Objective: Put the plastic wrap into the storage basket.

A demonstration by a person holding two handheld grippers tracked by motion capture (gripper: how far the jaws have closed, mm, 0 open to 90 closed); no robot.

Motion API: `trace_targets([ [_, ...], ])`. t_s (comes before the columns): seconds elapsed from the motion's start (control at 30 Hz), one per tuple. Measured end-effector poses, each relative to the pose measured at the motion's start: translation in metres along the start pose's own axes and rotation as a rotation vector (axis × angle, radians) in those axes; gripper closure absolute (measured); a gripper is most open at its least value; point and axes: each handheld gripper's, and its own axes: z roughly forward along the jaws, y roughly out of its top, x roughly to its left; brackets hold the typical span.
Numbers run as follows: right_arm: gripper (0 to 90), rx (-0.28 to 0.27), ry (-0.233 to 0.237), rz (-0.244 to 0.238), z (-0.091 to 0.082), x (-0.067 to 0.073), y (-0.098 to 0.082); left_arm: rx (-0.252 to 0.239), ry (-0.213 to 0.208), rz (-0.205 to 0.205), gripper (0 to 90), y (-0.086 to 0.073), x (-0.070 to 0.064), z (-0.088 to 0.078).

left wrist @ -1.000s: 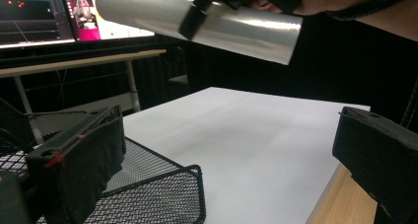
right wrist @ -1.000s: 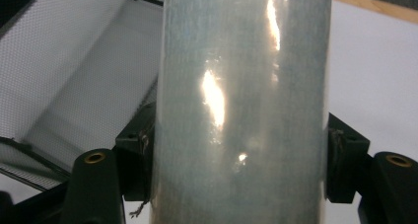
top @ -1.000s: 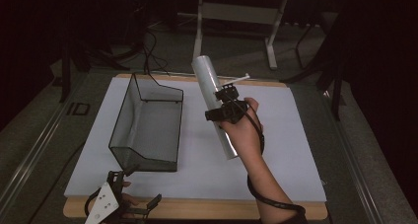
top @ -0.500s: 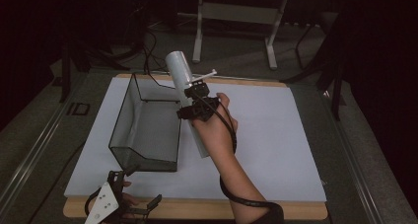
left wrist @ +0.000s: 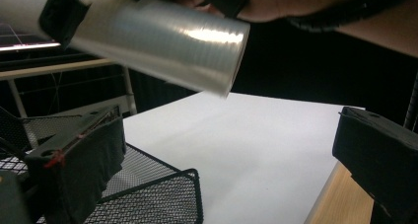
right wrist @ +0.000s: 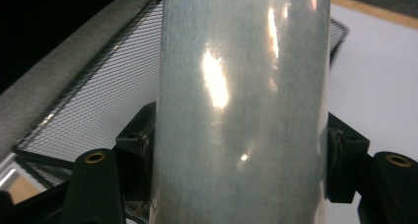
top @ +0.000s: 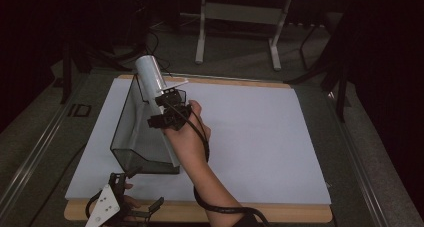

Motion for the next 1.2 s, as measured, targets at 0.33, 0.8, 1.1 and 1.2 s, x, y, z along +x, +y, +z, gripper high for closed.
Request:
trace_targets([
  [0.33, 31.8, 0.062, -0.015, 0.012, 0.038, 0.010, -0.009, 0.004, -0.009, 0.003, 0.1, 0.000, 0.000, 0.000],
  [0.8, 31.7, 0.159, -0.021, 0.009, 0.072, 0.011, -0.018, -0.004, -0.016, 0.006, 0.1, 0.001, 0.000, -0.002],
  [1.1, 31.6, 0.188, -0.029, 0.027, 0.083, 0.008, -0.017, -0.005, -0.027, 0.001, 0.1, 0.001, 0.000, -0.002],
  [1.2, 31.5, 0.182, -0.024, 0.018, 0.083, 0.007, -0.017, -0.004, -0.027, 0.001, 0.1, 0.001, 0.000, -0.002],
])
